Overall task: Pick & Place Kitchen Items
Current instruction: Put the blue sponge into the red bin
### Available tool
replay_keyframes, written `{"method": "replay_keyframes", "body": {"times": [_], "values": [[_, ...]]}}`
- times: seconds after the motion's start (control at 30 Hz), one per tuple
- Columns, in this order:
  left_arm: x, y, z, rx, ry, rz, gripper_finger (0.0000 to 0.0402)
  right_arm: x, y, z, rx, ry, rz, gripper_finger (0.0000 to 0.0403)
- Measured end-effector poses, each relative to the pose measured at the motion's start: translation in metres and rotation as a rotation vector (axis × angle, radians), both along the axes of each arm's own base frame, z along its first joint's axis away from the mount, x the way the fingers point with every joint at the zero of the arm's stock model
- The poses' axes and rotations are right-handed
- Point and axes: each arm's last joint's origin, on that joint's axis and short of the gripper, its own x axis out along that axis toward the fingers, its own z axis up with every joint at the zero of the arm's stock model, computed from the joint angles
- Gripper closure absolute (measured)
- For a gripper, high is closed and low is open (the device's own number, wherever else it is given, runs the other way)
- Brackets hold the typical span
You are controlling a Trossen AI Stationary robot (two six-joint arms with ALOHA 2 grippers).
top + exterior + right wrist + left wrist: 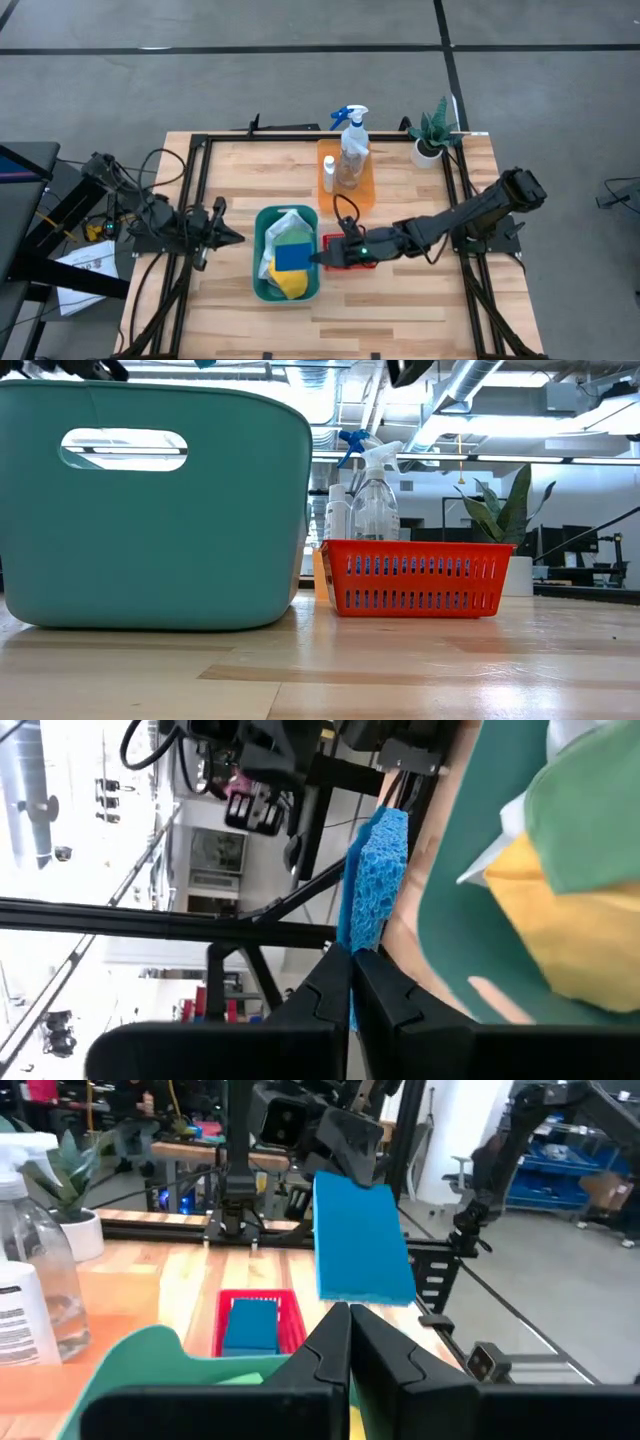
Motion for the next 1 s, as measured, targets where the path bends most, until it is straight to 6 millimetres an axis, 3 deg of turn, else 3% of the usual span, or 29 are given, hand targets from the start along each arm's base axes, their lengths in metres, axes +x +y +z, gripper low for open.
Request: {"method": "replay_keyframes", "body": {"times": [0.27,0.53,0.7,0.83,1.0], "values": [[-0.012,0.013,-0.002,0.032,-0.054,-0.016,0.0401,-0.009,0.019,0.003,0.047,-0.014,-0.009,0.0403],[-0.012,0.020,-0.049,-0.127,-0.162,0.020,0.0401,-0.009,0.020,0.010,0.063,-0.077,-0.022,0.0403],[-0.006,0.027,-0.076,-0.150,-0.117,0.117,0.0401,-0.011,0.019,0.012,0.061,-0.076,-0.022,0.0403],[-0.003,0.035,-0.081,-0.121,-0.083,0.189,0.0401,-0.011,0.017,0.015,0.054,-0.086,-0.031,0.0403],[-0.001,0.043,-0.081,-0.076,-0.088,0.133,0.0401,-0.013,0.015,0.021,0.043,-0.106,-0.039,0.0403]]}}
